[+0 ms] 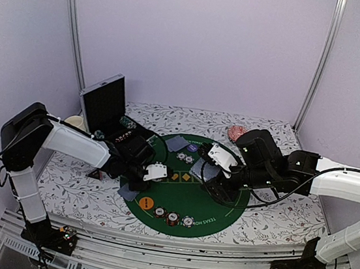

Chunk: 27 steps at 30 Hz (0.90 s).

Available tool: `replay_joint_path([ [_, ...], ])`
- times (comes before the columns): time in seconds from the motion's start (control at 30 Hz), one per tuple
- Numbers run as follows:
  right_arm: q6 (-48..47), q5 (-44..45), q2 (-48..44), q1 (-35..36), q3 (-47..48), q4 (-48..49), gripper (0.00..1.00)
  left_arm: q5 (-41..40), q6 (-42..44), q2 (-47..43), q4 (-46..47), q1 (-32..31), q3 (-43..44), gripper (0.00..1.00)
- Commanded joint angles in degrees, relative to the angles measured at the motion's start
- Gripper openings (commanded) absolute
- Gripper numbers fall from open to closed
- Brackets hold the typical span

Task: Distribute texas hold em gaming equipment
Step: Flop the poker card into the community card area.

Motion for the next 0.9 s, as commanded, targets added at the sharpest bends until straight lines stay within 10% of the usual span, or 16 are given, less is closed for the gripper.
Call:
replay_joint_path([
  [0.0,0.66,0.19,-1.4,-0.31,1.45,0.03,0.44,4.53,-0.35,1.5,-6.81,-1.07,-0.36,0.07],
  [0.63,0.68,0.63,-1.79,-0.27,1.26,-0.04,0.44,13.58,-0.73,-9.43,-5.52,-1.07,0.66,0.47],
  [0.87,0.77,0.4,-1.45,-0.26,1.17,0.27,0.44,18.52,-8.88,-23.52,12.49,-0.68,-6.29,0.92],
])
